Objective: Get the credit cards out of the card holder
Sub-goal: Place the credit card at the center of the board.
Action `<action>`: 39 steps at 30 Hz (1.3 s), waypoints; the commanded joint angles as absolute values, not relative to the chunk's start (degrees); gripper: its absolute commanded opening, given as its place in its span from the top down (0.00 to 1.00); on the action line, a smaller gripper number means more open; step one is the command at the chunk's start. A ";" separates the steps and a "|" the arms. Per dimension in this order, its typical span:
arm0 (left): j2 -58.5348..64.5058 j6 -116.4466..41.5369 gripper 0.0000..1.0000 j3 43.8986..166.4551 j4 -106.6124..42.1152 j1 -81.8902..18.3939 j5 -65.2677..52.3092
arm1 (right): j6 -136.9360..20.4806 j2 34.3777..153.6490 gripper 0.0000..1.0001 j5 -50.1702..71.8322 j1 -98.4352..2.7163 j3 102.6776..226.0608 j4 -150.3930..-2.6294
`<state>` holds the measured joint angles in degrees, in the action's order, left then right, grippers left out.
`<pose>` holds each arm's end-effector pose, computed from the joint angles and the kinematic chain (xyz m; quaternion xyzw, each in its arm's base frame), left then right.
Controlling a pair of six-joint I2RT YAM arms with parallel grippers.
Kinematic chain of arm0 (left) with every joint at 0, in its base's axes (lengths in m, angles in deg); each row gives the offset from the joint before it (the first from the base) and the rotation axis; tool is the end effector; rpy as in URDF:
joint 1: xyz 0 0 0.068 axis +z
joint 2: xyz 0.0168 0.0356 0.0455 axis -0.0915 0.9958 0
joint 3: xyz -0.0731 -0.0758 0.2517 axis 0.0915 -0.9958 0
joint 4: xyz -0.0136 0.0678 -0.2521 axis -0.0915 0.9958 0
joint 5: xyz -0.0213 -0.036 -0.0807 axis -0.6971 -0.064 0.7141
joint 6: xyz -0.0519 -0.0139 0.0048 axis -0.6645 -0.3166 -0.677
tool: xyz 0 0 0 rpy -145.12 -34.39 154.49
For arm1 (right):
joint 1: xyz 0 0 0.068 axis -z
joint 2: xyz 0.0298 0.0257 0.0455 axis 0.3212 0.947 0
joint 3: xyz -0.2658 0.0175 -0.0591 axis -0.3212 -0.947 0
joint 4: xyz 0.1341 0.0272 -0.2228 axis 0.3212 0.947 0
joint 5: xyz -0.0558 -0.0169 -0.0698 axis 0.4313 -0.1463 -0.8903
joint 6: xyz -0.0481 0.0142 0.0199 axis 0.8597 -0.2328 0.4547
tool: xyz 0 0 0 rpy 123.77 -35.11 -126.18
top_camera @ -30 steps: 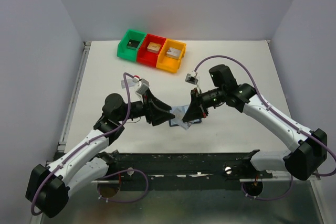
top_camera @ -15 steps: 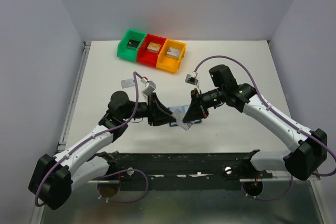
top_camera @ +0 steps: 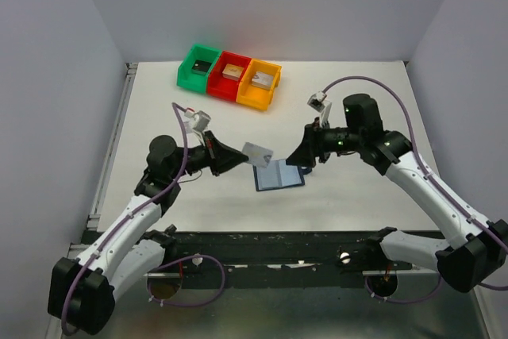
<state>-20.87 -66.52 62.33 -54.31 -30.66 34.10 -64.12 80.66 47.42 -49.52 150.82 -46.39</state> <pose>0.1715 -0.1112 0.2864 0.2107 0.6667 -0.5977 0.3922 0.2019 0.1492 0.3345 -0.2976 0.7899 0.4669 0.2638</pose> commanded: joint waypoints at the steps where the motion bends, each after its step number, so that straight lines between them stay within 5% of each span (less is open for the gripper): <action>1: -25.74 -65.59 1.00 61.66 -37.29 -20.56 11.32 | -69.43 76.13 0.36 32.05 -46.95 148.07 -51.00; 7: -18.48 -67.01 1.00 62.10 -30.41 -13.35 -2.96 | -74.34 72.62 0.39 19.98 -47.03 137.54 -60.81; 16: 4.21 -71.22 1.00 63.77 -41.82 2.39 16.19 | -75.76 77.79 0.40 28.24 -47.03 134.88 -61.54; 39: 24.25 -71.32 0.96 73.96 -45.88 6.53 21.56 | -75.76 82.89 0.41 31.49 -47.03 134.35 -63.66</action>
